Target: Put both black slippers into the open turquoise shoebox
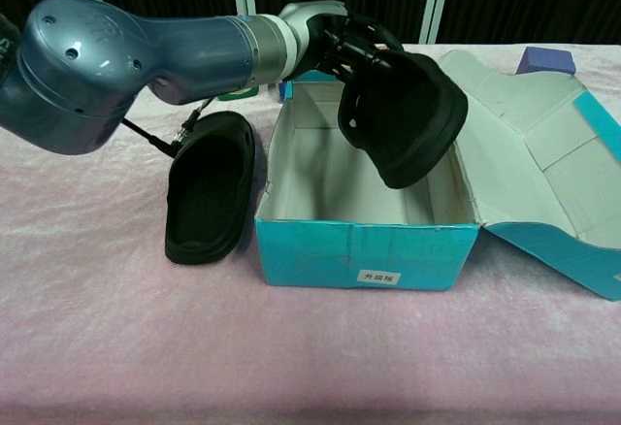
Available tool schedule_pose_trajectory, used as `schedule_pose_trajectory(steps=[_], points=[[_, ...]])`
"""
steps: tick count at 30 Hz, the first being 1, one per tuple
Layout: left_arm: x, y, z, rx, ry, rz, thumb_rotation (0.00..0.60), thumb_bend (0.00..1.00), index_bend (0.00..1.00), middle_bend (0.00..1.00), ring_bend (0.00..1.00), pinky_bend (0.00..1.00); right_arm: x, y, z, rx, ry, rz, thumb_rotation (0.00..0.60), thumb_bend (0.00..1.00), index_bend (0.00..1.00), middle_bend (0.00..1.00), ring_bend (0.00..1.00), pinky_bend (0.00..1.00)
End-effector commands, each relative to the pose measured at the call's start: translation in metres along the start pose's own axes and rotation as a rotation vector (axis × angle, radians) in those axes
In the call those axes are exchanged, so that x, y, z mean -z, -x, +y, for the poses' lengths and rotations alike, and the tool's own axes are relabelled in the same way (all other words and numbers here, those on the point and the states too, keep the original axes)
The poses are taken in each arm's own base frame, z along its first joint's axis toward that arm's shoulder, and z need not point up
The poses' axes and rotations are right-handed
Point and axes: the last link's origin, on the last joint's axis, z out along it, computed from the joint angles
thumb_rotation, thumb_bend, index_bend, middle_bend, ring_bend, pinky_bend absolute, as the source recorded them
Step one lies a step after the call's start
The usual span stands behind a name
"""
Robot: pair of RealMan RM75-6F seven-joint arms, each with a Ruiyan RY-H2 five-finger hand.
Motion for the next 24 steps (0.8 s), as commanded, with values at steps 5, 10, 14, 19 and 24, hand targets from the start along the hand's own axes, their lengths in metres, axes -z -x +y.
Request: schedule_pose_trajectory(steps=[5,10,14,19,24], points=[[-0.008,0.003,0.003,-0.021,-0.001,0.004,0.600,0.00,0.31,0.44,0.36,0.30,0.000,0.000,0.001,0.000,0.002,-0.002,0.600,0.01,0.22,0.17,0.08,0.20],[-0.012,0.002,0.005,-0.073,0.005,0.009,0.600,0.00,0.21,0.33,0.27,0.23,0.000,0.000,0.001,-0.001,0.004,-0.001,0.600,0.01,0.22,0.17,0.08,0.20],[-0.014,0.005,0.006,-0.091,0.011,0.003,0.600,0.00,0.16,0.27,0.22,0.21,0.000,0.000,0.002,-0.001,0.006,-0.002,0.600,0.01,0.22,0.17,0.08,0.20],[-0.015,0.010,0.006,-0.119,0.015,-0.006,0.600,0.00,0.13,0.22,0.19,0.18,0.000,0.000,0.002,-0.002,0.007,-0.001,0.600,0.01,0.22,0.17,0.08,0.20],[-0.014,0.014,0.006,-0.138,0.024,-0.019,0.600,0.00,0.06,0.16,0.13,0.14,0.001,0.000,0.002,-0.005,0.009,-0.001,0.600,0.01,0.22,0.17,0.08,0.20]])
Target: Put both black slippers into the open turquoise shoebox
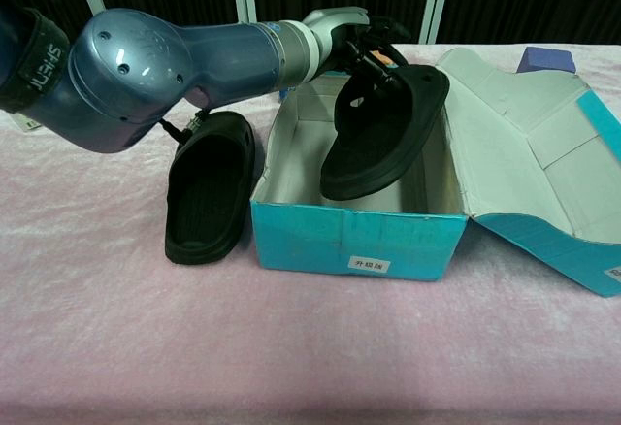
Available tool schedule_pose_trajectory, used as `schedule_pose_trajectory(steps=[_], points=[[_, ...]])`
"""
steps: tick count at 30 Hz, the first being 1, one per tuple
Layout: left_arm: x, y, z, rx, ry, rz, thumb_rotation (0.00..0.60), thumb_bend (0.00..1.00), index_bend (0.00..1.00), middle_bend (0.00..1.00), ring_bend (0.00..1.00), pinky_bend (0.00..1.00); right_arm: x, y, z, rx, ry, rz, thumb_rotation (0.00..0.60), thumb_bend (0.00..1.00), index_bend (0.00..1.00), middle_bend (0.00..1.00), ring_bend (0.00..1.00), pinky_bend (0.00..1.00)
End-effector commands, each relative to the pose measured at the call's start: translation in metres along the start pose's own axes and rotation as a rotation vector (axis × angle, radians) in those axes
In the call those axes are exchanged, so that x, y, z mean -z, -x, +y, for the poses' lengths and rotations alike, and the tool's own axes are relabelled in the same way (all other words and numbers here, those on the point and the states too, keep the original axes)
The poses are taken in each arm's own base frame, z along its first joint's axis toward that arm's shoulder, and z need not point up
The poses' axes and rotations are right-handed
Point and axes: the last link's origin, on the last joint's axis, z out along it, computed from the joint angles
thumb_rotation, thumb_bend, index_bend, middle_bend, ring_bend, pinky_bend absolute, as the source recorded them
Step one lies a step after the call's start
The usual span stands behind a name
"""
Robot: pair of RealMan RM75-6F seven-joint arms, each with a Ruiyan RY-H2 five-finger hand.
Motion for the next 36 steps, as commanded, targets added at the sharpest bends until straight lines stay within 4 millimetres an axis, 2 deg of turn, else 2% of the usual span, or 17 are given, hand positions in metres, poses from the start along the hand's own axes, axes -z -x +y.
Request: schedule_pose_trajectory(steps=[1,4,9,13,17,24,36], points=[[0.002,0.004,0.000,-0.017,0.009,-0.009,0.600,0.00,0.04,0.15,0.11,0.13,0.000,0.000,0.000,-0.003,0.000,0.000,0.600,0.01,0.22,0.17,0.08,0.20],[0.004,0.007,0.000,0.000,0.011,-0.022,0.600,0.00,0.00,0.12,0.08,0.13,0.000,0.000,0.000,-0.004,-0.002,0.001,0.600,0.01,0.22,0.17,0.08,0.20],[0.005,0.013,0.000,0.029,0.005,-0.041,0.600,0.00,0.00,0.09,0.06,0.12,0.001,0.000,0.000,-0.007,-0.002,0.003,0.600,0.01,0.22,0.17,0.08,0.20],[0.006,0.020,0.000,0.051,-0.004,-0.075,0.600,0.00,0.00,0.02,0.01,0.08,0.001,0.000,0.000,-0.009,-0.002,0.003,0.600,0.01,0.22,0.17,0.08,0.20],[0.008,0.024,0.000,0.084,-0.010,-0.105,0.600,0.00,0.00,0.00,0.00,0.02,0.002,0.000,0.000,-0.011,-0.002,0.004,0.600,0.01,0.22,0.17,0.08,0.20],[0.018,0.016,-0.001,0.081,-0.003,-0.146,0.600,0.00,0.00,0.00,0.00,0.00,0.002,0.000,0.000,-0.012,-0.002,0.004,0.600,0.01,0.22,0.17,0.08,0.20],[0.032,-0.004,-0.007,0.047,0.019,-0.116,0.600,0.00,0.00,0.00,0.00,0.00,0.002,-0.001,-0.002,-0.012,-0.008,0.006,0.600,0.01,0.22,0.17,0.08,0.20]])
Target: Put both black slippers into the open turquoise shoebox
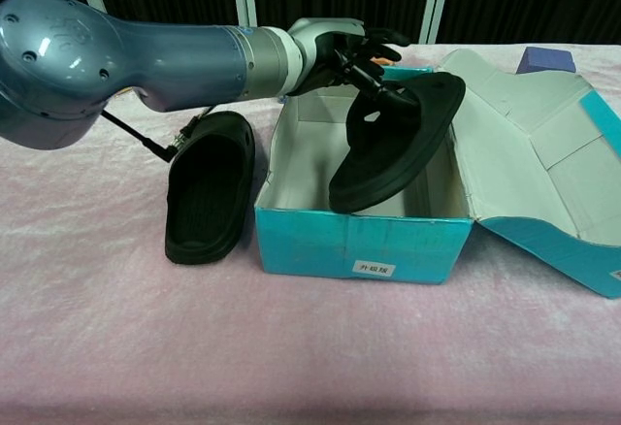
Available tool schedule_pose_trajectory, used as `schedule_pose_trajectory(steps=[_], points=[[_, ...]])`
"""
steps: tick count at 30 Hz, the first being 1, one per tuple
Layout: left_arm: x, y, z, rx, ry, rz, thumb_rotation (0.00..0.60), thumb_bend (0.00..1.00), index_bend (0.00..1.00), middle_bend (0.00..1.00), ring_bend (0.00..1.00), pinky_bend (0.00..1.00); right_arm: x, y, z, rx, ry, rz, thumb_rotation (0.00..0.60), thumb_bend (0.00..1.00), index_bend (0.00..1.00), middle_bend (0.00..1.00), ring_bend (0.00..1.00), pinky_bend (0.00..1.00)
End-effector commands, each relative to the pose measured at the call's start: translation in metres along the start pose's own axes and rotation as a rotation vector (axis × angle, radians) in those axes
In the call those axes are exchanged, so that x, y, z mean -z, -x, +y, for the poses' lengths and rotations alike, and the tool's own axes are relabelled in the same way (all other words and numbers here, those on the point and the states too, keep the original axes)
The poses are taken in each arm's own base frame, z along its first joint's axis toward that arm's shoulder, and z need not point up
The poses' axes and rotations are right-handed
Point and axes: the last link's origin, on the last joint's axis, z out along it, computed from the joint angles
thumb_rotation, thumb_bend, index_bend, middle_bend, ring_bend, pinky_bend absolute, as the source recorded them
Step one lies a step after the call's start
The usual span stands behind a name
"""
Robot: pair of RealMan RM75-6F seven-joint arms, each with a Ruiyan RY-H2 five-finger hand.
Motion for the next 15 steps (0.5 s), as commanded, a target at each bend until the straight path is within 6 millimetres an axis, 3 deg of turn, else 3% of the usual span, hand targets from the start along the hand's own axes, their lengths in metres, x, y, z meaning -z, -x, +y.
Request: schedule_pose_trajectory(steps=[1,7,12,15], points=[[0.002,-0.003,-0.002,-0.022,-0.003,0.002,0.600,0.00,0.00,0.00,0.00,0.00,0.000,0.000,0.000,0.000,0.000,0.000,0.600,0.01,0.22,0.17,0.08,0.20],[0.006,-0.012,0.002,-0.111,0.029,0.070,0.600,0.00,0.00,0.00,0.00,0.00,0.001,0.000,0.000,-0.002,0.000,0.001,0.600,0.01,0.22,0.17,0.08,0.20],[0.015,-0.018,0.009,-0.337,0.099,0.212,0.600,0.00,0.00,0.00,0.00,0.00,0.000,0.000,-0.001,-0.002,-0.003,0.002,0.600,0.01,0.22,0.17,0.08,0.20],[0.031,-0.021,0.016,-0.553,0.142,0.286,0.600,0.00,0.00,0.00,0.00,0.00,0.000,0.000,-0.003,-0.001,-0.010,0.004,0.600,0.01,0.22,0.17,0.08,0.20]])
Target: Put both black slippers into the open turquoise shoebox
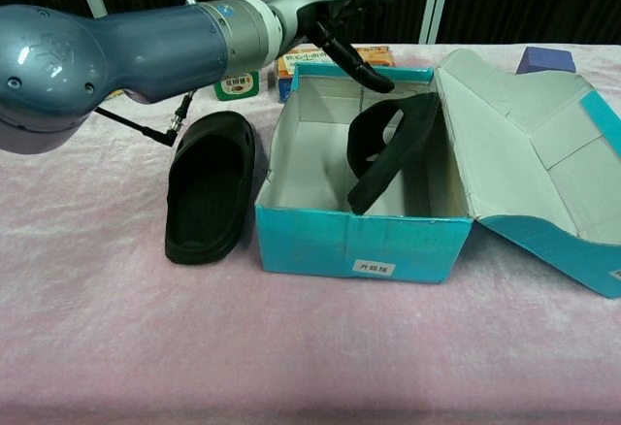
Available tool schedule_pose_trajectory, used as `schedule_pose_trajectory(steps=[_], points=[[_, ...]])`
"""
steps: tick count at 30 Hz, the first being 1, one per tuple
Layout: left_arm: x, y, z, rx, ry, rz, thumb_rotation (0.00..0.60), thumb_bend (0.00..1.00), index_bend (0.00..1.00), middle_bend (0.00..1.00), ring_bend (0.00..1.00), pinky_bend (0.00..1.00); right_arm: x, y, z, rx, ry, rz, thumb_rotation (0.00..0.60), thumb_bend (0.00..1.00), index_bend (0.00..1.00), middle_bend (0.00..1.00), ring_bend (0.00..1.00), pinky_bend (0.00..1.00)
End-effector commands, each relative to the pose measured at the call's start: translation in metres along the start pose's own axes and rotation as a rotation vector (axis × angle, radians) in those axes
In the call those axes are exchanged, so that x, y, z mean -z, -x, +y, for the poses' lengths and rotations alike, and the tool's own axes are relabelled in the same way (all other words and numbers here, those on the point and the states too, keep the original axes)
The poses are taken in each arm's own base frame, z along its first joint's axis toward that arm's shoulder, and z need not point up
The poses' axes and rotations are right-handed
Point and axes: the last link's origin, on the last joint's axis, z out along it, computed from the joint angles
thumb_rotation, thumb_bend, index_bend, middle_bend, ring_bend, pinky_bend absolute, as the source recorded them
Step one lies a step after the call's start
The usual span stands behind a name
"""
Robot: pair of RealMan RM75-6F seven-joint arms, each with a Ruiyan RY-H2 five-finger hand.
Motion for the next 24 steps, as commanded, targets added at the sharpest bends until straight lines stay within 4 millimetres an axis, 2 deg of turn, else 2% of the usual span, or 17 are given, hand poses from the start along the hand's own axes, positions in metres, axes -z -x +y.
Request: schedule_pose_trajectory(steps=[1,11,24], points=[[0.021,-0.006,0.009,-0.298,0.076,0.093,0.600,0.00,0.01,0.00,0.00,0.00,0.000,0.000,-0.001,0.000,-0.002,0.001,0.600,0.01,0.22,0.17,0.08,0.20],[0.040,-0.001,0.006,-0.545,0.093,0.029,0.600,0.00,0.15,0.12,0.01,0.00,0.001,0.001,0.000,-0.004,0.002,0.001,0.600,0.01,0.22,0.17,0.08,0.20],[0.054,0.025,0.029,-0.315,0.156,-0.111,0.600,0.00,0.17,0.20,0.04,0.00,0.001,0.001,0.001,-0.008,0.004,0.003,0.600,0.01,0.22,0.17,0.08,0.20]])
